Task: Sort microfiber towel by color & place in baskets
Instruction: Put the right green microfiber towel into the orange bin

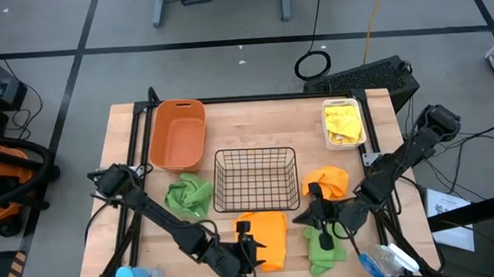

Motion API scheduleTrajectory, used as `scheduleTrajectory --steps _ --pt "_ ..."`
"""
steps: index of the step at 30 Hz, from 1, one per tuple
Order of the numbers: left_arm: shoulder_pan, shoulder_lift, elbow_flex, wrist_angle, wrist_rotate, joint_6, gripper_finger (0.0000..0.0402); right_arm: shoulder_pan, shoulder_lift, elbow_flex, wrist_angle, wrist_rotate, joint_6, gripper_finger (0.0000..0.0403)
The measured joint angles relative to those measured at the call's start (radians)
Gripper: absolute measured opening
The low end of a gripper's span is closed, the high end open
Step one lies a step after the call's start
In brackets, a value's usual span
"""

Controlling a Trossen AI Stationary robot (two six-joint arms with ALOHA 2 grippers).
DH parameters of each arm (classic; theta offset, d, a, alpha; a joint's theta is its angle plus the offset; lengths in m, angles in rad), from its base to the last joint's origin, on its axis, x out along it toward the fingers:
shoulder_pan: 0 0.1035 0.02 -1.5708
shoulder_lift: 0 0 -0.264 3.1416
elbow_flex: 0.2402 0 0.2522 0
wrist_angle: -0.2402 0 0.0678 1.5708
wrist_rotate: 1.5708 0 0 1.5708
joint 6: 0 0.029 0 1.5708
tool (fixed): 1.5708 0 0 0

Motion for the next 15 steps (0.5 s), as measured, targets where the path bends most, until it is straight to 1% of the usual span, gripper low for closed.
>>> scheduleTrajectory --steps 3,5,10,15 --pt "-0.017 -0.018 0.009 -0.053 0.002 -0.012 0.0189 0.044 0.000 0.004 -0.006 -0.058 0.014 0.0000" --pt "-0.027 -0.028 0.010 -0.061 -0.002 -0.022 0.0189 0.073 0.000 0.023 -0.051 -0.082 0.043 0.0000" --pt "-0.033 -0.028 0.011 -0.053 -0.013 -0.028 0.0189 0.103 0.039 0.126 -0.304 -0.085 0.137 0.0006" --pt "-0.021 -0.028 0.011 -0.056 -0.013 -0.056 0.0189 0.102 0.153 0.270 -0.558 -0.168 0.135 0.0036"
